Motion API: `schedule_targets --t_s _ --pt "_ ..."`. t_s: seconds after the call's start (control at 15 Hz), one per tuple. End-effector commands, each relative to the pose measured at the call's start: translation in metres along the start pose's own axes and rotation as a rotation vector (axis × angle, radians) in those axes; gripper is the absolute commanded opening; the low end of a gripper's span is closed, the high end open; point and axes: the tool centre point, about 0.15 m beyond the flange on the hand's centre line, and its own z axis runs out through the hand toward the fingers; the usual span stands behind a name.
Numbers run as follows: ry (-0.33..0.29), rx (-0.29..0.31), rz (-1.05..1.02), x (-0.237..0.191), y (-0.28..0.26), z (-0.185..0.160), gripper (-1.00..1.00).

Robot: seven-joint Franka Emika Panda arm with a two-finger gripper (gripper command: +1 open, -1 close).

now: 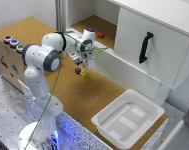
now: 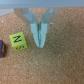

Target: Take off the yellow block that is on top of the other one

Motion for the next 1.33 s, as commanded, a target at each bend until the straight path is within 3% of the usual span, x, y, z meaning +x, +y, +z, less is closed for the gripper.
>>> schedule_targets --t_s 0.0,0.67,0.73,1.27 --pt "0.117 0.057 -0.089 -0.014 -0.025 -0.004 1.0" --pt "0.134 0.051 -0.095 -0.015 -0.03 -0.011 1.0" --pt "0.099 0.039 -0.098 -0.011 -0.03 -0.015 1.0" --pt "0.161 -0.06 -0.408 0.012 -0.027 0.054 1.0"
